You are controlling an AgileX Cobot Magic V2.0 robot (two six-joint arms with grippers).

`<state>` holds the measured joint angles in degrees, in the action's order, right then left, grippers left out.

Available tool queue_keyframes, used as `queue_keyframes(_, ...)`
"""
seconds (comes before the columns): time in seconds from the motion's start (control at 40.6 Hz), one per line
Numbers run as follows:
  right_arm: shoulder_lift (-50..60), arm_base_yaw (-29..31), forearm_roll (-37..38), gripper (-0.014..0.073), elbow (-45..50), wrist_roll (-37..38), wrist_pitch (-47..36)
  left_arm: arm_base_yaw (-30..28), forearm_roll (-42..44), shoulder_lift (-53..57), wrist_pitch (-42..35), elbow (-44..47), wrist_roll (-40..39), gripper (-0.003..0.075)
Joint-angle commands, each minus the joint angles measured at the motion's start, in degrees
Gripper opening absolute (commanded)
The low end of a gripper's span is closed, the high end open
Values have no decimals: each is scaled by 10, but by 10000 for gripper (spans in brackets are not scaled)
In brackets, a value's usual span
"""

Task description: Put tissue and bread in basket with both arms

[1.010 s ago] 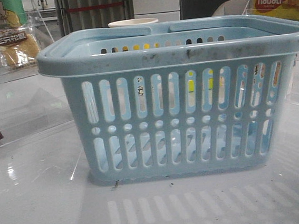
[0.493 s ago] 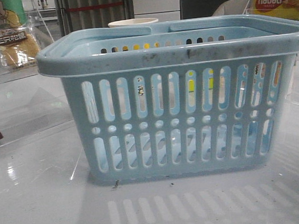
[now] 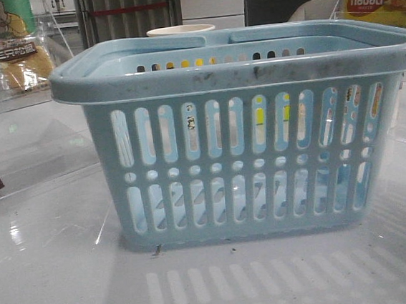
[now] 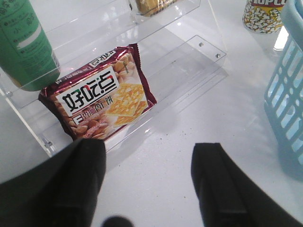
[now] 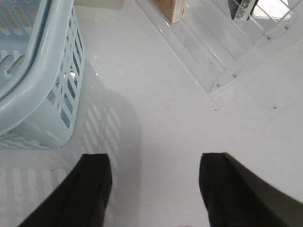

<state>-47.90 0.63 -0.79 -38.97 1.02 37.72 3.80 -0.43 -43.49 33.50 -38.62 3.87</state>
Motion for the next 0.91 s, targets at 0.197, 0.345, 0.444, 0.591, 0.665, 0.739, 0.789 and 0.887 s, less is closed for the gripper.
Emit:
queue_keyframes(0.197,-171,88,-2,518,-169,-1,-17,4,-6,-1,-44,-16,-1,392)
queue_keyframes(0.345,-258,115,-2,518,-260,-1,-3,4,-6,-1,-44,-16,-1,361)
queue_keyframes(0.444,-316,122,-2,518,-319,-1,6,4,-6,-1,-44,-16,-1,349)
queue_keyframes(0.591,-395,122,-2,518,-392,-1,14,4,-6,-1,-44,-16,-1,349)
queue_keyframes(0.665,-430,122,-2,518,-427,-1,14,4,-6,-1,-44,-16,-1,349)
queue_keyframes(0.739,-460,122,8,518,-454,-1,15,4,-6,-1,-44,-16,-1,349)
queue_keyframes(0.789,-479,122,20,518,-472,-1,20,4,-6,-1,-44,-16,-1,349)
queue_keyframes(0.887,-510,122,32,518,-500,-1,28,4,-6,-1,-44,-16,-1,349)
